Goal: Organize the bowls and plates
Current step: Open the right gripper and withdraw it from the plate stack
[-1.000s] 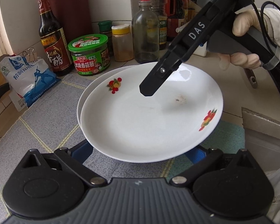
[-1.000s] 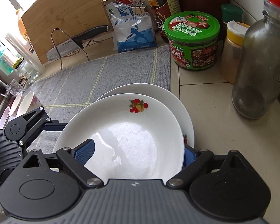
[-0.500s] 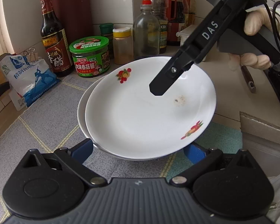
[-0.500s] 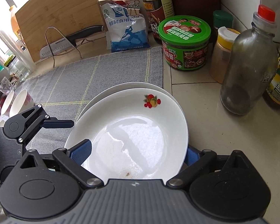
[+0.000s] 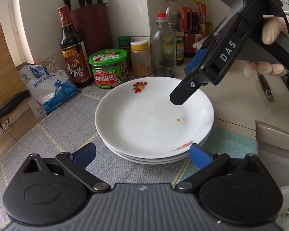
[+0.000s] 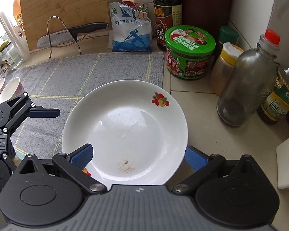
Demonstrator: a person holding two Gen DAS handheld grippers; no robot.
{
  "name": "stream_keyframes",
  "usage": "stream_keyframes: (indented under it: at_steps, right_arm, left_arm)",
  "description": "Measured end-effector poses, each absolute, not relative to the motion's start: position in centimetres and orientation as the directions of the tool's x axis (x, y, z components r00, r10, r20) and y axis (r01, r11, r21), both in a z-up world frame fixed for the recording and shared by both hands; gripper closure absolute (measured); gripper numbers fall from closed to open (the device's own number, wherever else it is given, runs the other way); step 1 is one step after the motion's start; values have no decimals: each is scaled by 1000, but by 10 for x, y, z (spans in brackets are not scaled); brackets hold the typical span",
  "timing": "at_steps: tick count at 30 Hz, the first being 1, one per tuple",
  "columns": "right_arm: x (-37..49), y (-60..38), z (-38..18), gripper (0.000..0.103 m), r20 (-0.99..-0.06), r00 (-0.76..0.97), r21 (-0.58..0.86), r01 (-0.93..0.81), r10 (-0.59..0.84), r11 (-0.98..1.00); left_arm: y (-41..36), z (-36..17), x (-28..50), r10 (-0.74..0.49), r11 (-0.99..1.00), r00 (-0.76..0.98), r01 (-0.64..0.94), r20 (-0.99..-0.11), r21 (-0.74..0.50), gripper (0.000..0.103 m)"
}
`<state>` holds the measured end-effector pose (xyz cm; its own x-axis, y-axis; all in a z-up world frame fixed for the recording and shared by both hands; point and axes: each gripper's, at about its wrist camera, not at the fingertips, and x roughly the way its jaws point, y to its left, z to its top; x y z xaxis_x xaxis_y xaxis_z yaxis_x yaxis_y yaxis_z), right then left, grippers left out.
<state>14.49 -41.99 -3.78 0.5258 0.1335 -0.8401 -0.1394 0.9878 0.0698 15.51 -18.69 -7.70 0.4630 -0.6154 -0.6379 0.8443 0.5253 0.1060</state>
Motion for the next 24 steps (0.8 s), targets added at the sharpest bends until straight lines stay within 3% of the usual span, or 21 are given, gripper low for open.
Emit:
stream_keyframes:
  at_steps: [10,19,24]
  right_arm:
    - [149,-384,-12,0,-725,678,-53,-234,124,971]
    - [142,-312,-3,0,-623,761,-82,-294,181,952]
    - [130,-255,-6,0,-618,758,-102,-339,208,935]
  left_arm:
    - [-144,-40,149,-575,727,632,686,-520,29,0]
    - [-69,-33,128,-445,853,746,522,-496,20,0]
    - [-20,-32,115,-412,874,768,484,-491,24,0]
